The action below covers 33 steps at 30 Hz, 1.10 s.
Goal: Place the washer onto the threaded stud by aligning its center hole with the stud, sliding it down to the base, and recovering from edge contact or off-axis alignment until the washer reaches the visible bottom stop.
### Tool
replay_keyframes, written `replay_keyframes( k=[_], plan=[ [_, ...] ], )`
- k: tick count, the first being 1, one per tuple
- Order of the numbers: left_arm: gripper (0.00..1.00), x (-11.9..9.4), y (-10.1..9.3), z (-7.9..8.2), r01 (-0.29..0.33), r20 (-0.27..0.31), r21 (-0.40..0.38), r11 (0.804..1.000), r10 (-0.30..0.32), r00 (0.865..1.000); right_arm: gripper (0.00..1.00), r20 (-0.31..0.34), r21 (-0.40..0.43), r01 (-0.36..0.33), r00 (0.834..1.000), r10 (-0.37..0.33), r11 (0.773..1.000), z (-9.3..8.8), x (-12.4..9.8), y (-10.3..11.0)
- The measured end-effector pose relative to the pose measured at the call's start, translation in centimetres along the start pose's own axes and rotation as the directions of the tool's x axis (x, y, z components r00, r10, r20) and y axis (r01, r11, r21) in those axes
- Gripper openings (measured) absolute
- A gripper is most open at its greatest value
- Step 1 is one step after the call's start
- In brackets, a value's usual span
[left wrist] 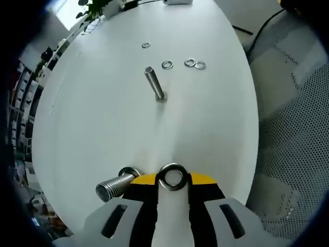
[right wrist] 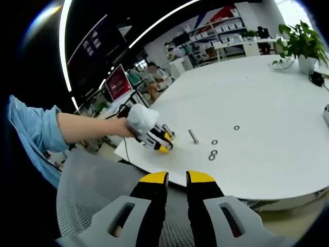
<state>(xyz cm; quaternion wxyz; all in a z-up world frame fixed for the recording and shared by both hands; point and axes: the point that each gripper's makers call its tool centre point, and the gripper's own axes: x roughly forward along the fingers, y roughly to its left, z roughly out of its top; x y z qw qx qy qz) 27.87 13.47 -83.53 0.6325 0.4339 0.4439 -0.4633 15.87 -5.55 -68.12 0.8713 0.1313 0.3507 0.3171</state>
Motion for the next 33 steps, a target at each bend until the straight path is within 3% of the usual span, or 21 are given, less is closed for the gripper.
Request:
replay_keyframes(
  k=[23,33],
  plan=[
    [0.19,-3.1,1.0,1.6,-0.028,0.082,-0.054,0.998,0.032,0.996,0.17,0.002,-0.001,0.001,1.0,-0.001,1.0,0.0,0.0,0.0],
    [0.19,-5.0,1.9,1.7,-0.078,0.11,-0.069,0.995,0.085,0.99,0.17,0.004,-0.001,0.001,1.0,-0.001,1.0,0.1,0.0,0.0]
  ],
)
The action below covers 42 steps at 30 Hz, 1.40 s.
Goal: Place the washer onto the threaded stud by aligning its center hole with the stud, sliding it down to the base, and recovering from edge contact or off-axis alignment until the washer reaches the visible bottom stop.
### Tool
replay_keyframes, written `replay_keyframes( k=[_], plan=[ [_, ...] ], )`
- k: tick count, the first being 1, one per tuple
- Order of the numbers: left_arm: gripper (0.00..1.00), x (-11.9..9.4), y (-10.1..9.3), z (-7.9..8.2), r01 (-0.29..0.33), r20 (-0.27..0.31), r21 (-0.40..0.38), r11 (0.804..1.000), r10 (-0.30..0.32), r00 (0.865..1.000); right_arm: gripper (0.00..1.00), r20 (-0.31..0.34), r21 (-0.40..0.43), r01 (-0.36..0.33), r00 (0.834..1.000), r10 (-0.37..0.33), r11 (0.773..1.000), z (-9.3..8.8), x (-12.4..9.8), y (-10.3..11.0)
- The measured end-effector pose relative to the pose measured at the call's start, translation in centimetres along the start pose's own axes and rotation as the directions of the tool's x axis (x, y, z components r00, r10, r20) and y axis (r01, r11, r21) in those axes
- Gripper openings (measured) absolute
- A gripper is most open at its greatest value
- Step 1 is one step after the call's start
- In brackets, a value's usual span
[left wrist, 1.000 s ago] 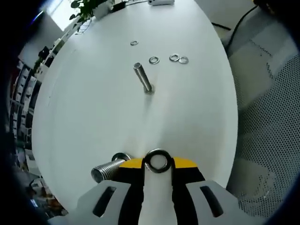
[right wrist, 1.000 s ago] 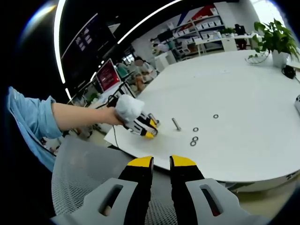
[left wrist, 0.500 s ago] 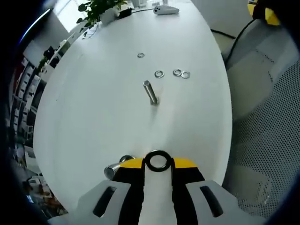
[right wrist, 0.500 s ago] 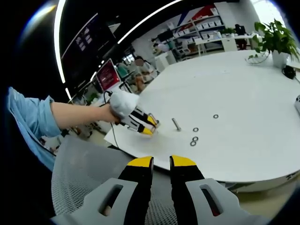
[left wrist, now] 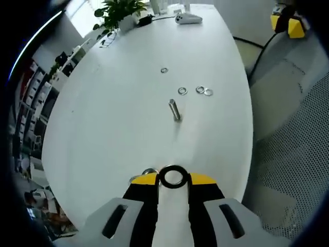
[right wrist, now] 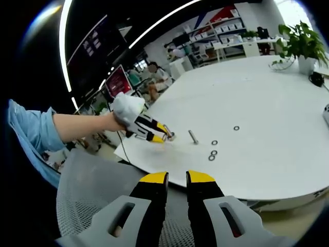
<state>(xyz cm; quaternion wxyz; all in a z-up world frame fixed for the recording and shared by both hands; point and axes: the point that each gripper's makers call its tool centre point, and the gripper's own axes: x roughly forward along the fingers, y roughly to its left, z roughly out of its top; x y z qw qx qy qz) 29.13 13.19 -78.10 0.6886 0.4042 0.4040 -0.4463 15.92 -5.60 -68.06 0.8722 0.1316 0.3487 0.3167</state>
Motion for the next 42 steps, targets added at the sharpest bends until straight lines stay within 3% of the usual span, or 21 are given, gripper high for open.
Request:
replay_keyframes(
  k=[13,23,38,42],
  plan=[
    [0.19,-1.7,2.7,0.0,-0.064,0.007,-0.015,0.998,0.064,0.998,0.17,0.002,0.002,0.002,1.0,-0.002,1.0,0.0,0.0,0.0],
    [0.19,-0.9,4.2,-1.1,-0.08,-0.044,-0.018,0.997,0.079,0.996,0.17,0.001,0.003,0.003,1.0,-0.003,1.0,0.0,0.0,0.0],
    [0.19,0.0,4.3,-0.5,-0.033,-0.077,0.017,0.999,0.034,0.996,0.17,0.004,0.008,0.007,1.0,-0.007,1.0,0.1,0.0,-0.1],
    [0.19,-0.1,4.1,-0.6,0.005,-0.12,0.053,0.999,0.001,0.993,0.17,0.004,0.008,0.007,1.0,-0.007,1.0,0.1,0.0,-0.1]
  ],
)
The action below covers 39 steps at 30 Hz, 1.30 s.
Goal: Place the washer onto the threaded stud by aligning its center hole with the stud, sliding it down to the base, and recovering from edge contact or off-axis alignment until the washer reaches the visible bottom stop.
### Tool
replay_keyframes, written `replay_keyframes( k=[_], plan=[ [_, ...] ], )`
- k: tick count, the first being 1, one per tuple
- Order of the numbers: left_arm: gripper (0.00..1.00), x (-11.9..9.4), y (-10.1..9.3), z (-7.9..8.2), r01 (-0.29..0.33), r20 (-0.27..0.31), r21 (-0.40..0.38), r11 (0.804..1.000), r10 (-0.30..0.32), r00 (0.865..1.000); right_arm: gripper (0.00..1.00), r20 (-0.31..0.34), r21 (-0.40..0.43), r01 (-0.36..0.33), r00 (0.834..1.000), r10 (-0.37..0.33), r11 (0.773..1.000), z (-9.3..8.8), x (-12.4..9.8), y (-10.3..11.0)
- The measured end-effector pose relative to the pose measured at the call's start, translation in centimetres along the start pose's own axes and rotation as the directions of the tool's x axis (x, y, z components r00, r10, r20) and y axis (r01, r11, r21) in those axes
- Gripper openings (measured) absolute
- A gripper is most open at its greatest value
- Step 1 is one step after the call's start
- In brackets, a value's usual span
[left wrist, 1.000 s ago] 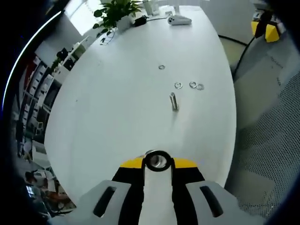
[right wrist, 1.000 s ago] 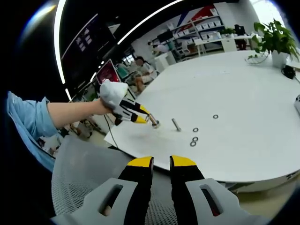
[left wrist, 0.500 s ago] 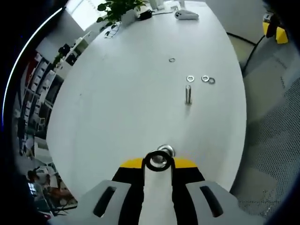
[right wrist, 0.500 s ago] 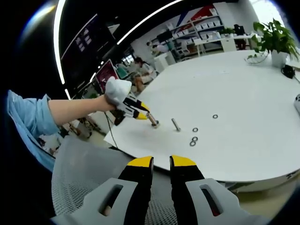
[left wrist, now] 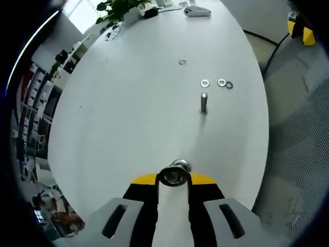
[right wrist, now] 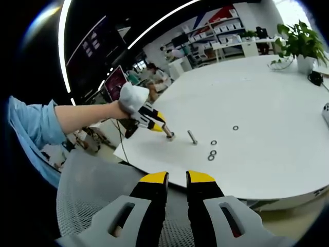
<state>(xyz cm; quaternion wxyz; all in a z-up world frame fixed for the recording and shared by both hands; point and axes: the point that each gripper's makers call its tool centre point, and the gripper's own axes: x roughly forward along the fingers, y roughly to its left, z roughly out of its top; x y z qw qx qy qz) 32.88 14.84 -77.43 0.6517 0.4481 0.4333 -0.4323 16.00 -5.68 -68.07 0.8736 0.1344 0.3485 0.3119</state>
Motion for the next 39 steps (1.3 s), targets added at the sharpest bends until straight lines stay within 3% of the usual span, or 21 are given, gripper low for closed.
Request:
replay_keyframes(
  k=[4,7,12,21,37,38,39],
  plan=[
    [0.19,0.1,0.1,0.0,0.033,-0.078,0.066,0.997,-0.028,0.997,0.17,-0.001,0.0,0.001,1.0,-0.001,1.0,0.0,0.0,0.0],
    [0.19,0.2,0.2,0.4,0.044,-0.087,0.072,0.996,-0.038,0.995,0.17,0.0,0.001,0.002,1.0,-0.002,1.0,0.0,0.0,0.0],
    [0.19,0.3,0.1,0.4,0.101,-0.153,0.081,0.992,-0.087,0.984,0.17,0.005,0.004,0.004,1.0,-0.004,1.0,0.1,0.0,-0.1],
    [0.19,1.7,-0.5,0.1,0.136,-0.242,0.151,0.979,-0.097,0.966,0.17,0.007,0.005,0.007,1.0,-0.007,1.0,0.1,0.0,-0.2],
    [0.17,4.4,-0.9,-0.2,0.165,-0.249,0.124,0.979,-0.13,0.96,0.17,0.0,0.01,0.017,1.0,-0.017,1.0,0.0,0.0,-0.4],
    [0.05,4.4,-1.2,0.8,0.181,-0.199,0.132,0.975,-0.153,0.968,0.17,0.0,0.01,0.017,1.0,-0.017,1.0,0.0,0.0,-0.4],
    [0.0,4.1,-1.6,2.7,0.181,-0.117,0.133,0.975,-0.166,0.979,0.17,0.0,0.011,0.017,1.0,-0.017,1.0,0.0,0.0,-0.4]
  ],
)
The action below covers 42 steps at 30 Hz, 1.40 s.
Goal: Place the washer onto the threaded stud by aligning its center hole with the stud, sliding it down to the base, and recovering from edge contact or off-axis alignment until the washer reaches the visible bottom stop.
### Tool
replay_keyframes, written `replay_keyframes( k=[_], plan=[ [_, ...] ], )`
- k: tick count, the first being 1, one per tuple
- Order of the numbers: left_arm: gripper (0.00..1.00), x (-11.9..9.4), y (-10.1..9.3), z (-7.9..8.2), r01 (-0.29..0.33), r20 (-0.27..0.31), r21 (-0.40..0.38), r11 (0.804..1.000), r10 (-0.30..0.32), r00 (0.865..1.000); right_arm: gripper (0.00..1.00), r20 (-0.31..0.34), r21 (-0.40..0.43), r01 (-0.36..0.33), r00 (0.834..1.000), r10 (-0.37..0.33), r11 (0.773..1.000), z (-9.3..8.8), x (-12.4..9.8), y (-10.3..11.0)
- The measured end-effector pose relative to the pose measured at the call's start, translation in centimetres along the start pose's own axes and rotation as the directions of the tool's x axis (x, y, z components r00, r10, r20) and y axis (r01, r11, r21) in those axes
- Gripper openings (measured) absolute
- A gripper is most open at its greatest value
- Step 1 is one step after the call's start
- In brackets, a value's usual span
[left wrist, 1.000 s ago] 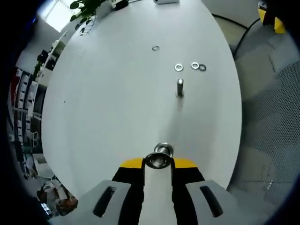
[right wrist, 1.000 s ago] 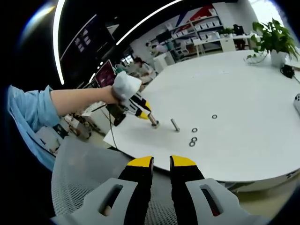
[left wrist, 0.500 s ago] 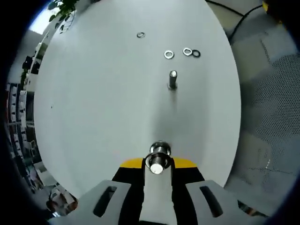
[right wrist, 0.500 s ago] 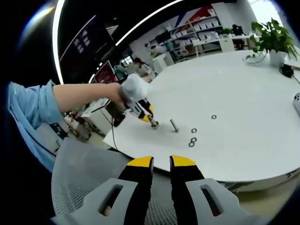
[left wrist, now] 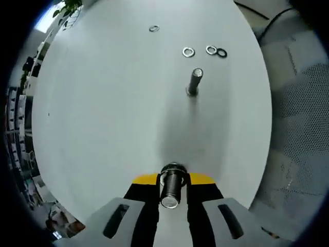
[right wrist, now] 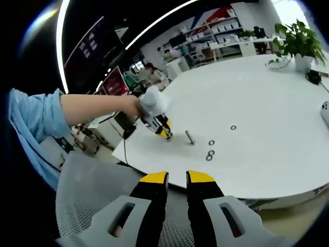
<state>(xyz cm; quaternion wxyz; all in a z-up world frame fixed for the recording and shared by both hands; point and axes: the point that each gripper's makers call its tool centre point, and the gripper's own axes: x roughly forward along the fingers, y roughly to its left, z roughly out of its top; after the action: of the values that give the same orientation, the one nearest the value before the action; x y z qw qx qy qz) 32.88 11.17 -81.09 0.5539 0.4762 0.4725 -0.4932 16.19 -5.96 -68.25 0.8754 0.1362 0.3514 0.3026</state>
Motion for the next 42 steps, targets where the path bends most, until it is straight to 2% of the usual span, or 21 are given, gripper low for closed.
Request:
replay_keyframes(
  k=[1,2,3,5,6,12,16,18,22,28,33,35,38,40,41,42],
  plan=[
    [0.0,-1.3,-0.4,-1.4,-0.012,-0.115,-0.084,0.996,0.003,0.993,0.17,0.0,0.001,0.0,1.0,0.0,1.0,0.0,0.0,0.0],
    [0.0,-1.8,-1.1,-1.2,0.022,-0.105,-0.023,0.999,-0.024,0.994,0.17,0.001,0.001,0.001,1.0,-0.001,1.0,0.0,0.0,0.0],
    [0.0,-0.1,-0.6,-1.5,0.041,-0.104,0.02,0.999,-0.039,0.994,0.17,0.0,0.001,0.002,1.0,-0.002,1.0,0.0,0.0,0.0],
    [0.0,0.7,0.0,-2.6,0.019,-0.145,0.001,1.0,-0.019,0.989,0.17,-0.003,0.001,0.001,1.0,-0.001,1.0,0.0,0.0,0.0],
    [0.0,0.5,0.1,-2.7,0.014,-0.14,0.009,1.0,-0.012,0.99,0.17,-0.005,0.0,0.001,1.0,-0.001,1.0,-0.1,0.0,0.0],
    [0.0,-0.3,1.2,-3.0,-0.011,-0.092,-0.029,1.0,0.008,0.996,0.17,-0.008,-0.002,-0.003,1.0,0.003,1.0,-0.1,0.0,0.0],
    [0.0,-1.5,1.6,-2.1,-0.038,-0.02,-0.084,0.996,0.036,0.999,0.17,-0.015,-0.006,-0.007,1.0,0.007,1.0,-0.2,0.1,0.1],
    [0.0,-1.9,1.6,-2.0,-0.039,-0.005,-0.097,0.995,0.038,0.999,0.17,-0.018,-0.007,-0.009,1.0,0.009,1.0,-0.2,0.1,0.1],
    [0.0,-3.8,1.6,-1.3,-0.054,0.077,-0.149,0.987,0.066,0.995,0.17,-0.023,-0.01,-0.013,1.0,0.013,1.0,-0.3,0.1,0.2],
    [0.0,-6.7,0.3,-1.4,-0.048,0.161,-0.215,0.975,0.083,0.983,0.17,-0.021,-0.014,-0.016,1.0,0.016,1.0,-0.3,0.1,0.2],
    [0.0,-9.0,-0.2,-1.8,-0.063,0.238,-0.285,0.957,0.135,0.962,0.17,-0.019,-0.016,-0.019,1.0,0.018,1.0,-0.2,0.1,0.3],
    [0.0,-10.4,-1.1,-1.7,-0.027,0.305,-0.351,0.936,0.142,0.942,0.17,-0.017,-0.016,-0.019,1.0,0.019,1.0,-0.2,0.1,0.3],
    [0.0,-12.2,-2.2,-1.6,0.0,0.371,-0.411,0.912,0.167,0.913,0.17,-0.016,-0.017,-0.02,1.0,0.02,1.0,-0.2,0.1,0.3],
    [0.0,-13.7,-3.4,-0.9,0.013,0.432,-0.424,0.906,0.189,0.882,0.17,-0.017,-0.019,-0.021,1.0,0.021,1.0,-0.2,0.1,0.3],
    [0.0,-14.4,-4.5,-0.5,0.044,0.461,-0.442,0.896,0.185,0.868,0.17,-0.017,-0.02,-0.022,1.0,0.022,1.0,-0.2,0.1,0.3],
    [0.0,-15.0,-5.2,-0.3,0.06,0.481,-0.447,0.893,0.183,0.858,0.17,-0.018,-0.021,-0.023,1.0,0.023,1.0,-0.2,0.1,0.4]
  ],
)
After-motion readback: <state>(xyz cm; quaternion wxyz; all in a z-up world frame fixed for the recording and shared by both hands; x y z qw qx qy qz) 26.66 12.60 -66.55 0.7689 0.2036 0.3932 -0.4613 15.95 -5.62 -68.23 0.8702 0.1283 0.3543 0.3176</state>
